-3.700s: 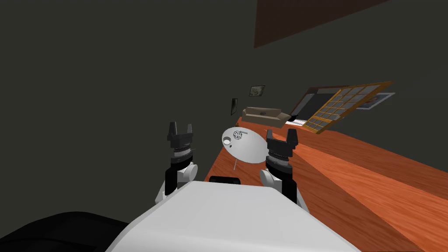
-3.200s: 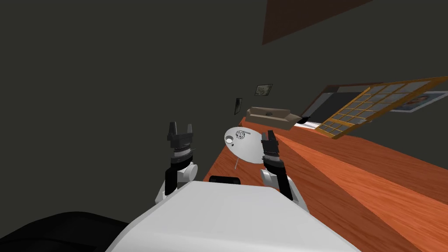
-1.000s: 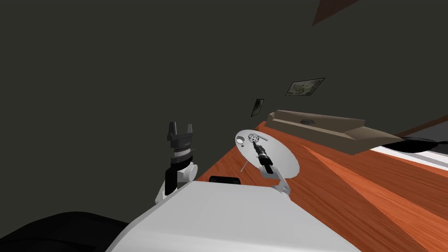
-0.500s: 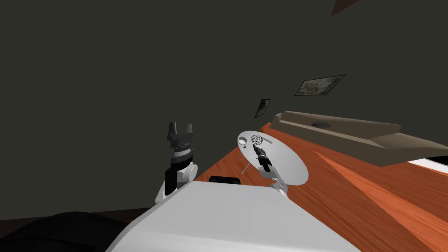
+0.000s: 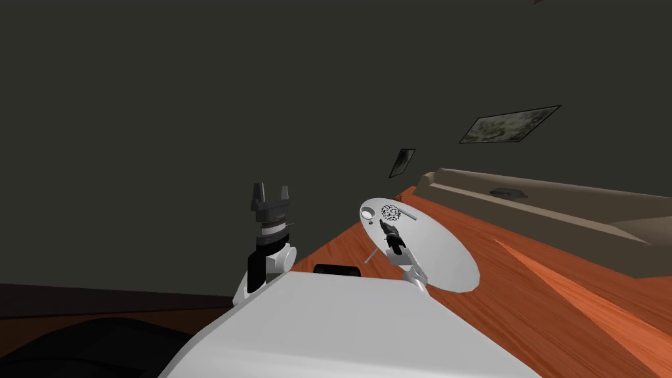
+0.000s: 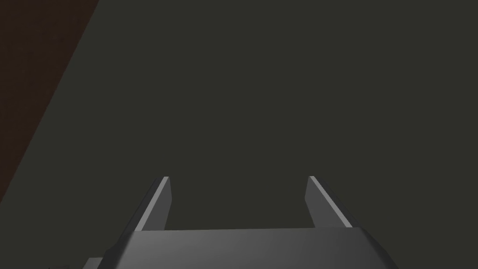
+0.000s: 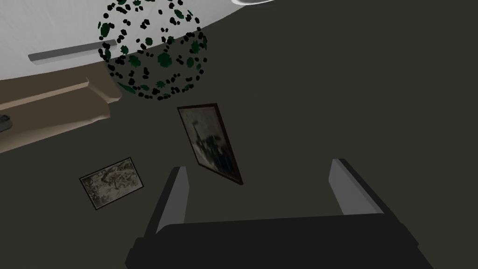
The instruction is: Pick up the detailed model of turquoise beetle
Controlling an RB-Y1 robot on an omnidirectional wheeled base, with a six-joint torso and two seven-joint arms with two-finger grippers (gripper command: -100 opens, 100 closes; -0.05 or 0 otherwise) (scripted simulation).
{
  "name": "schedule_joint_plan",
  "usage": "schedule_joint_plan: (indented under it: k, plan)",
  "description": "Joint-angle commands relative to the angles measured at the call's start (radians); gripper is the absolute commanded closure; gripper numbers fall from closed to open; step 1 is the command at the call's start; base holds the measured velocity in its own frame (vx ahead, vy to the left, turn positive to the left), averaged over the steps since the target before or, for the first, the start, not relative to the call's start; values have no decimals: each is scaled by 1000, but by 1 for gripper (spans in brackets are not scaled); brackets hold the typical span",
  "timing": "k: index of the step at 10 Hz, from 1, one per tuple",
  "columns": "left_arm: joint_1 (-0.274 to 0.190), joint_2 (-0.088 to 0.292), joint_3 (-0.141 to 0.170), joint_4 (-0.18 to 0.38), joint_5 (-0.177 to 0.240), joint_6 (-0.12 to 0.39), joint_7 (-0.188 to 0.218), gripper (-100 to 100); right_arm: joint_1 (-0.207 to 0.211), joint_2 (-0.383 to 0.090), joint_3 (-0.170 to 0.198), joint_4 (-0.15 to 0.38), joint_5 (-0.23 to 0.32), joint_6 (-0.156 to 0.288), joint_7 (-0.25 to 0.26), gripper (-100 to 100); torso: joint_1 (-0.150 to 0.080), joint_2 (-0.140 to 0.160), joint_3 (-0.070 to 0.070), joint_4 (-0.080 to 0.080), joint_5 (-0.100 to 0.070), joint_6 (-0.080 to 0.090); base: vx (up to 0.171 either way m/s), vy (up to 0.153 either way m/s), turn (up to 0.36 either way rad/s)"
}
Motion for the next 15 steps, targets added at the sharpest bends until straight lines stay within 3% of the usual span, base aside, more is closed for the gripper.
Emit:
schedule_joint_plan:
  k: [1, 2, 3, 4, 5, 8, 9, 10, 11, 12, 13, 15]
  plan:
    - [0, 0, 0, 0, 0, 0, 0, 0, -13, -7, -4, 38, 2, 4, 3, -100, 0, 0, 0, 0, 0, 0, 2, -15, -6]
    - [0, 0, 0, 0, 0, 0, 0, 0, -40, -3, -16, 78, 32, 47, 30, -100, 0, 0, 0, 0, 0, 0, 1, -21, 207]
    - [0, 0, 0, 0, 0, 0, 0, 0, -40, -3, -16, 95, 32, 47, 30, -100, 0, 0, 0, 0, 0, -1, 6, -31, 148]
    - [0, 0, 0, 0, 0, 0, 0, 0, -67, 2, -27, 137, 61, 90, 56, -100, -1, 0, 0, 0, 0, 0, 18, -35, 186]
    - [0, 0, 0, 0, 0, 0, 0, 0, -67, 2, -27, 151, 61, 90, 56, -100, -1, -1, -1, 0, 0, 0, 13, -36, 136]
    - [0, 0, 0, 0, 0, 0, 0, 0, -118, 12, -49, 252, 117, 167, 105, -100, -1, 0, 0, 0, 0, 0, 7, -41, 188]
    - [0, 0, 0, 0, 0, 0, 0, 0, -118, 12, -49, 258, 117, 172, 105, -100, -1, 0, 0, 0, 0, 0, 21, -39, 125]
    - [0, 0, 0, 0, 0, 0, 0, 0, -143, 18, -59, 293, 144, 211, 128, -100, -1, -1, -1, 0, 0, 0, 25, -49, 217]
    - [0, 0, 0, 0, 0, 0, 0, 0, -143, 18, -59, 308, 144, 211, 128, -100, -2, -2, -1, 0, 0, 0, 24, -46, 106]
    - [0, 0, 0, 0, 0, 0, 0, 0, -167, 24, -68, 345, 169, 248, 149, -100, -1, -1, -1, 0, 0, 1, 22, -46, 220]
    - [0, 0, 0, 0, 0, 0, 0, 0, -167, 24, -68, 357, 169, 248, 149, -100, -1, -2, -1, 0, 0, 0, 19, -41, 97]
    - [0, 0, 0, 0, 0, 0, 0, 0, -212, 34, -86, 427, 214, 312, 187, -100, -1, -2, -1, 0, 0, 0, 29, -57, 233]
